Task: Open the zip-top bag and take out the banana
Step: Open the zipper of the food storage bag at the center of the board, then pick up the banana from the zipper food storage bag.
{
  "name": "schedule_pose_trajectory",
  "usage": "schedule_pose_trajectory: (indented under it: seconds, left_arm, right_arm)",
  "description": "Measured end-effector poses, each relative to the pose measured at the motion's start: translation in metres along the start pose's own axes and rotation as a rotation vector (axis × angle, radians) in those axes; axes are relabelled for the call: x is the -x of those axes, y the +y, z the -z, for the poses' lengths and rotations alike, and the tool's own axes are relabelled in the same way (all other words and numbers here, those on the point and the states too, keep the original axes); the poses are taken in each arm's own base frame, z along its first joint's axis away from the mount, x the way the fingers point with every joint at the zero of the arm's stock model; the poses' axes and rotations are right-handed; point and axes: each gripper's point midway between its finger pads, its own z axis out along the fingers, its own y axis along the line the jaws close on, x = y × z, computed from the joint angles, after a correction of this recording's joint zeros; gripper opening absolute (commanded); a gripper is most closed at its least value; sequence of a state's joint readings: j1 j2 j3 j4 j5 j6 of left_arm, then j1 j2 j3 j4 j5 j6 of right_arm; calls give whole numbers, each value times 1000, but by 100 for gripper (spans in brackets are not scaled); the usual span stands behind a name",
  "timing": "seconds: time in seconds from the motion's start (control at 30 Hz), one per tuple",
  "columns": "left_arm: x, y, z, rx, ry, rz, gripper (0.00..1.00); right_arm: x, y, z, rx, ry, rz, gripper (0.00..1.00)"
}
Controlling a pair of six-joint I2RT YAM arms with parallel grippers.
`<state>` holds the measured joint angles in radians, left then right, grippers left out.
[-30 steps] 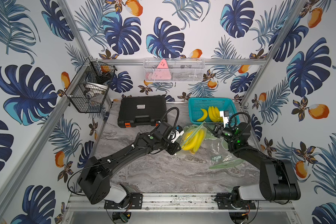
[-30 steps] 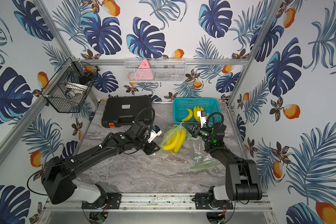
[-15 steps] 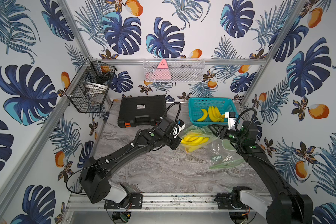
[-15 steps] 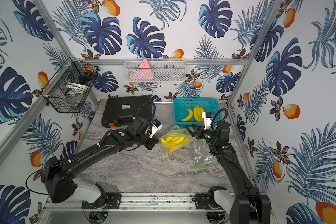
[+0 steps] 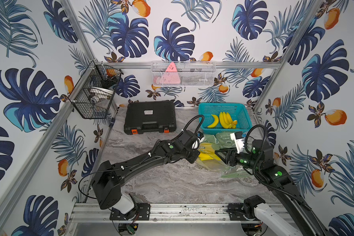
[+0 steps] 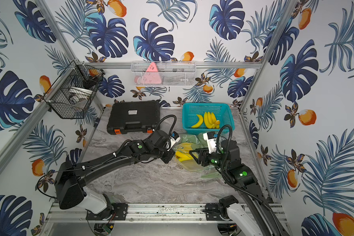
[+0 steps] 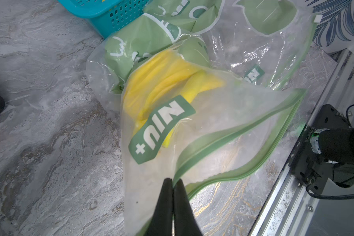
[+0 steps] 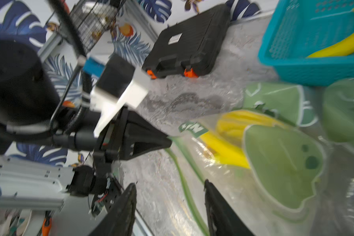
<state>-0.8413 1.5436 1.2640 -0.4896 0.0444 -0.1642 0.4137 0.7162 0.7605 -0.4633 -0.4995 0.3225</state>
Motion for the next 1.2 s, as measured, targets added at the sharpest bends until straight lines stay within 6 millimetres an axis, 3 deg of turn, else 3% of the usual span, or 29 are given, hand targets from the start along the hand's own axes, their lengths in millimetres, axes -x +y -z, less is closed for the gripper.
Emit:
schedule_pose_trajectory:
  seconds: [0.13,0.23,0.37,0.57,0.77,0.9,1.03,1.2]
  left_arm:
    - [0,2,-4,14,3,10,0]
    - [2,2,-5,17,1,18,0]
    - [3,2,-5,17,-3,20,0]
    - [3,2,1,14,-16,19,0]
    - [-9,4,6,16,-8,13,0]
    - [-15,4,8,12,-7,11,0]
    - [-17,1,7,-8,-12,15,0]
    - [-14,-2,7,-26,-24,43,0]
  right_arm:
    - [-41,14,-17,25,130,40,51]
    - [-62,18,-31,5,204,81,52]
    - [-80,6,-51,-74,272,110,54]
    - [-87,-21,-73,-195,292,97,56]
    - [-67,-20,-68,-199,189,113,58]
    - [-69,-29,-70,-218,183,91,54]
    - [-78,-40,-86,-255,240,80,54]
    - [-68,-43,-106,-271,236,96,57]
